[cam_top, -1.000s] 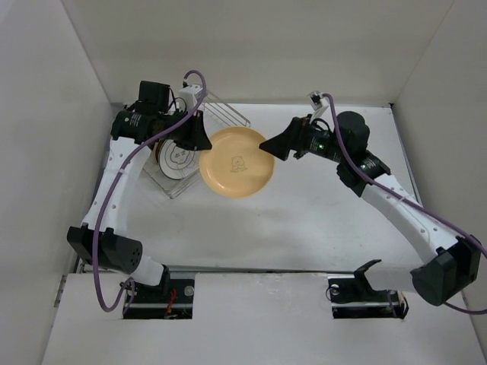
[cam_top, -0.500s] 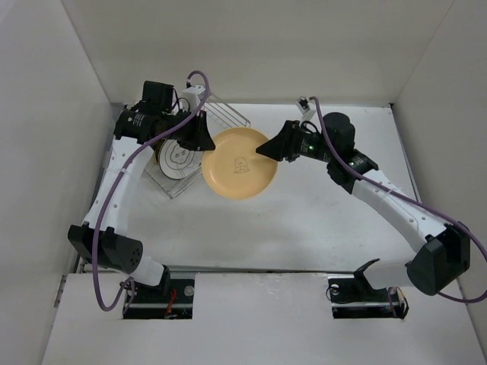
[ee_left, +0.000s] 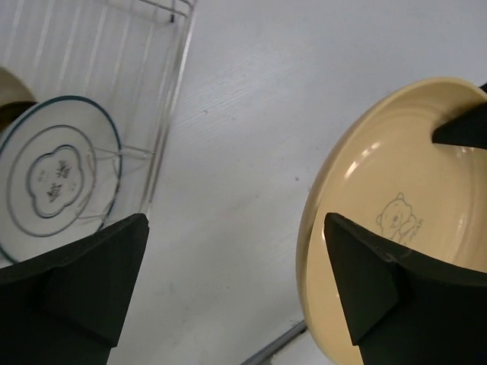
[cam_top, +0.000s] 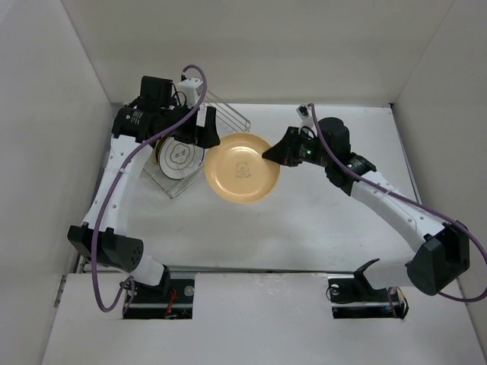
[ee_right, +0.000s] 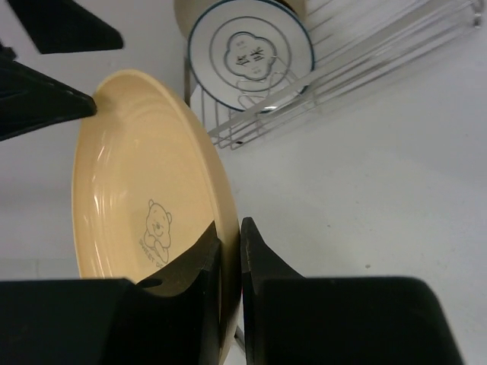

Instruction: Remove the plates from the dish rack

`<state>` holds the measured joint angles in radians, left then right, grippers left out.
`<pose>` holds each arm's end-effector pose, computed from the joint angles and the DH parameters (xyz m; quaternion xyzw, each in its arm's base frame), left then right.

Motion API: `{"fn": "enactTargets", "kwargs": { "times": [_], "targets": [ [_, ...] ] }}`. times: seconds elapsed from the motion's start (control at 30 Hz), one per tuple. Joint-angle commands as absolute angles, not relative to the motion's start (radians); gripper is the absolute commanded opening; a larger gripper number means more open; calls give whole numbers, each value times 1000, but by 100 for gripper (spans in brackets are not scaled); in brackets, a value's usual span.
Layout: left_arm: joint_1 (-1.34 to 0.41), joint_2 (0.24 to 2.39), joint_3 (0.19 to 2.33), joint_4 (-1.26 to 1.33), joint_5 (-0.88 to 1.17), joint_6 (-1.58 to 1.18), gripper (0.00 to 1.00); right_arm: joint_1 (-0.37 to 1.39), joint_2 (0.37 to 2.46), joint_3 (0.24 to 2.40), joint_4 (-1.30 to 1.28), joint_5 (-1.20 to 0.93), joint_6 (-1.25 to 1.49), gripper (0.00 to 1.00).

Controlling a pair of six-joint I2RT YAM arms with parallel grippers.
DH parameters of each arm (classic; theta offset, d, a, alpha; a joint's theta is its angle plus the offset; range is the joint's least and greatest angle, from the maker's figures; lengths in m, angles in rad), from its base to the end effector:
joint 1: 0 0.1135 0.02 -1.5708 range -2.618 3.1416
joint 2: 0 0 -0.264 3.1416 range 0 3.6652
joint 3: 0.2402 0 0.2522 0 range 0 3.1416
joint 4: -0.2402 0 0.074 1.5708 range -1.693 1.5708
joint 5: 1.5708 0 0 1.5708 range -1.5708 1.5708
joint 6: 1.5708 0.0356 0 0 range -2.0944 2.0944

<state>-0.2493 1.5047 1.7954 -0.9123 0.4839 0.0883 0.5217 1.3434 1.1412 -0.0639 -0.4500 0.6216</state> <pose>0.2923 -0.0915 0.4432 0.2530 0.8329 -0.2481 0.4251 0.2652 0.1703 0.3524 -0.0966 0.7804 0.4693 0.4018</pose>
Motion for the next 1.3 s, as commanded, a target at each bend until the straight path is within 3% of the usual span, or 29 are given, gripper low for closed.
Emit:
{"fn": "enactTargets", "kwargs": {
  "times": [0.0,0.2,0.3,0.53,0.73,0.9,0.93,0.97,1.1,1.2,1.27],
  "targets": [
    [-249,1497,1867,-899,286,132,100,512,1299,1209,-141,-300,630,0],
    [-249,1497,1836,-828,-197,224,100,437,1241,1209,-383,6,653,0],
    [-238,1555,1815,-828,-290,282,100,344,1229,1129,-429,144,710,0],
    [-181,1634,1743,-781,-320,293,100,175,1311,962,-246,120,773,0],
    [-161,1692,1707,-739,-348,328,100,107,1549,1002,-210,-34,773,0],
    [-161,1747,1718,-730,-394,360,100,97,1605,1011,-179,-92,724,1],
    [-161,1747,1718,-721,-394,360,100,97,1605,1011,-170,-92,710,7],
    [-152,1761,1727,-721,-394,360,100,97,1605,1002,-170,-92,698,26],
    [-152,1796,1738,-730,-365,360,100,97,1583,1002,-224,-60,677,67],
    [-152,1815,1749,-739,-338,360,96,97,1531,1002,-259,-20,676,73],
    [-152,1815,1759,-749,-325,351,87,97,1490,1002,-279,-8,676,74]
  ]
}}
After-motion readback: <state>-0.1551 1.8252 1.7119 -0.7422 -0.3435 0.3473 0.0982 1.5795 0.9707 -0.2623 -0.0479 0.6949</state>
